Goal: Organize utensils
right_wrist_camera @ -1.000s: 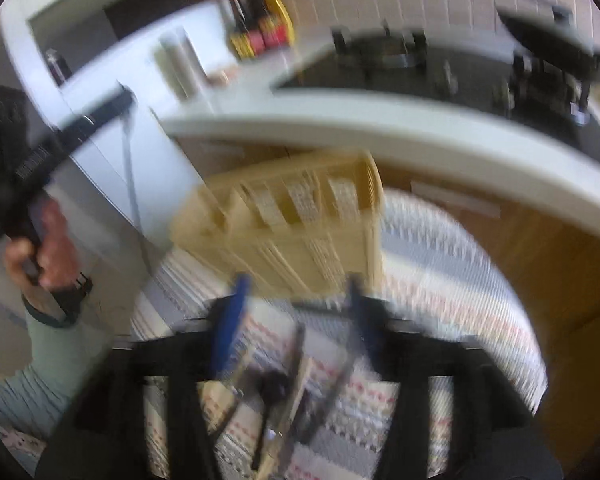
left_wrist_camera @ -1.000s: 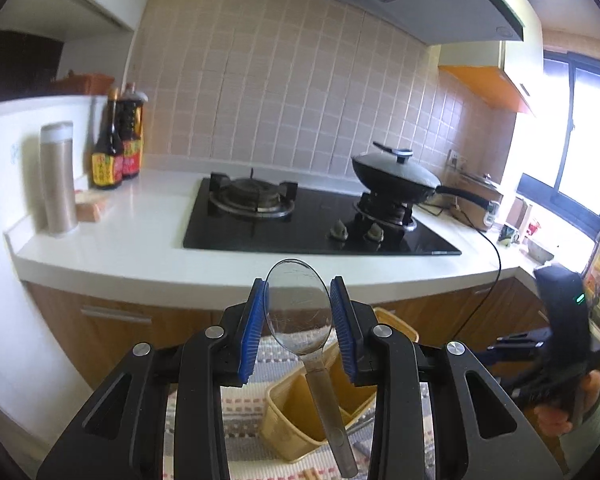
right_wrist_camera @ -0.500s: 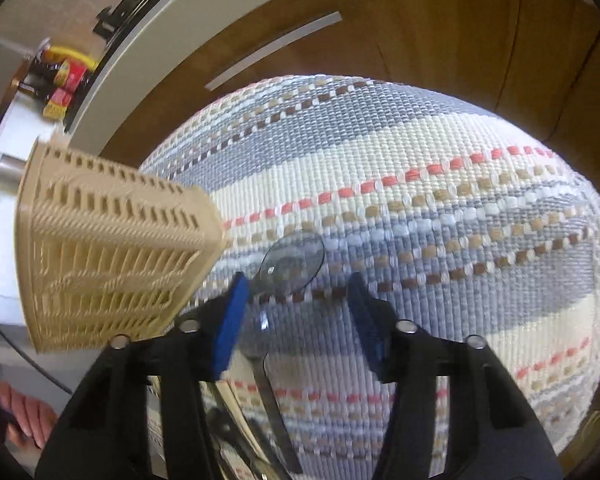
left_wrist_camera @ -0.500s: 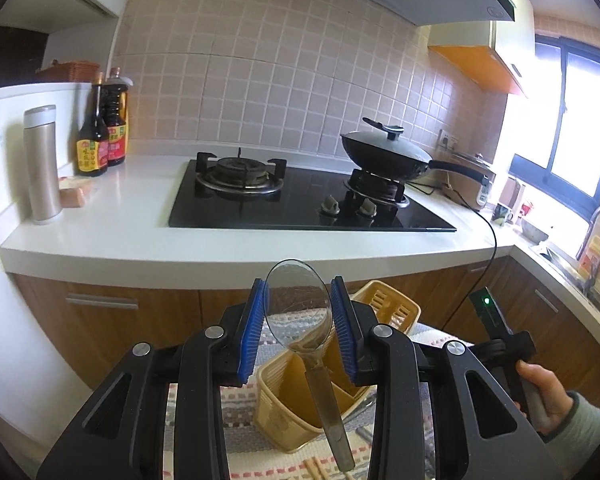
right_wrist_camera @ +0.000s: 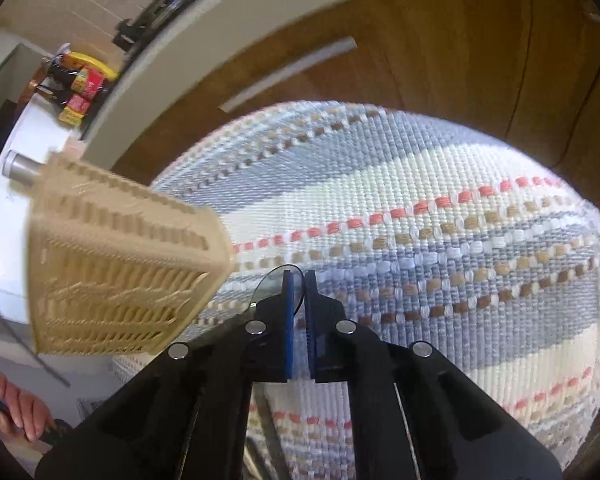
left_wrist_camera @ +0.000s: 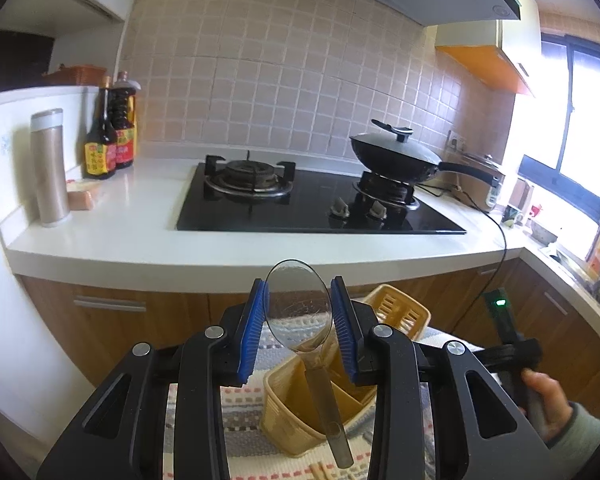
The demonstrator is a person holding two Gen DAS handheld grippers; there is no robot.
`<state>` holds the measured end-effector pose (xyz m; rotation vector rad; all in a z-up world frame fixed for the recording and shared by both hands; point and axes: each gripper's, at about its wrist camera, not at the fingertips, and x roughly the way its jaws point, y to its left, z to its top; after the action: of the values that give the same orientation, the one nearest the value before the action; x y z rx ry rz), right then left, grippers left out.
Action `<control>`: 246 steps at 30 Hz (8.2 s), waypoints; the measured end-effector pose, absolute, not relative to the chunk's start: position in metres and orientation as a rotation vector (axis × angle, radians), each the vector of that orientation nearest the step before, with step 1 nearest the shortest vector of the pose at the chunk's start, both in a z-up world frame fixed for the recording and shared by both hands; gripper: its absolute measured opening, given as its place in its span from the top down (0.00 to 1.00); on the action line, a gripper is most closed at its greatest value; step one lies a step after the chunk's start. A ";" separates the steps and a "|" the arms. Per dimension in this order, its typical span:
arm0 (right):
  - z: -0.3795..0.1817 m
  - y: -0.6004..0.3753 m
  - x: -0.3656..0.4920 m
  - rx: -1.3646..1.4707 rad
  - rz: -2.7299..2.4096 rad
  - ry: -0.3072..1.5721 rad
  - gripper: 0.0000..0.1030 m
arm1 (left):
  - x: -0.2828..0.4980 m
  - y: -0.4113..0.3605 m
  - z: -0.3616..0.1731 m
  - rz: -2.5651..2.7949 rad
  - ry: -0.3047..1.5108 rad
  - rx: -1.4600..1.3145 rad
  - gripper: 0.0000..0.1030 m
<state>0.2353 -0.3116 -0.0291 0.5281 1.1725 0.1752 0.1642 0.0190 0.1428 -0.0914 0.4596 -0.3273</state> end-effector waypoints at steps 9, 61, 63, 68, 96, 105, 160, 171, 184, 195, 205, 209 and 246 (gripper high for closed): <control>0.084 -0.302 0.203 0.334 0.252 0.996 0.98 | 0.151 0.007 0.173 -0.223 0.348 -0.025 0.70; 0.153 -0.217 0.190 0.024 0.386 0.903 0.50 | 0.103 0.002 0.171 -0.333 0.322 -0.068 0.36; 0.152 -0.217 0.179 0.002 0.383 0.907 0.50 | 0.096 0.004 0.169 -0.337 0.366 -0.076 0.34; 0.135 -0.219 0.154 -0.011 0.375 0.962 0.50 | 0.088 0.011 0.143 -0.339 0.542 -0.116 0.34; -0.026 -0.238 0.179 0.039 0.243 1.326 0.68 | 0.151 -0.010 -0.042 -0.212 1.196 -0.110 0.70; -0.048 -0.221 0.192 -0.025 0.201 1.388 0.71 | 0.150 -0.040 -0.039 -0.280 1.191 0.023 0.93; -0.024 -0.191 0.157 -0.154 0.310 1.301 0.90 | 0.094 -0.022 0.003 -0.372 1.026 0.068 0.97; 0.126 -0.203 0.109 -0.041 0.484 0.860 0.90 | 0.078 0.001 0.149 -0.443 0.564 -0.173 0.97; 0.207 -0.203 0.158 -0.020 0.311 0.412 0.90 | 0.131 0.013 0.202 -0.286 0.169 -0.260 0.96; 0.144 -0.185 0.222 -0.016 0.297 0.354 0.90 | 0.163 0.021 0.148 -0.184 0.100 -0.257 0.96; 0.112 -0.191 0.222 0.043 0.333 0.387 0.89 | 0.162 0.013 0.126 -0.173 0.101 -0.201 0.96; 0.109 -0.200 0.214 0.083 0.363 0.431 0.86 | 0.156 0.017 0.122 -0.198 0.133 -0.227 0.82; -0.010 -0.199 0.124 0.007 0.384 1.217 0.72 | 0.082 0.003 -0.001 -0.460 1.033 -0.066 0.67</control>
<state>0.1240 -0.1992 -0.0095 0.0071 1.2167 0.3838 0.0820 0.0030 -0.0008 -0.0661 1.0332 -0.4596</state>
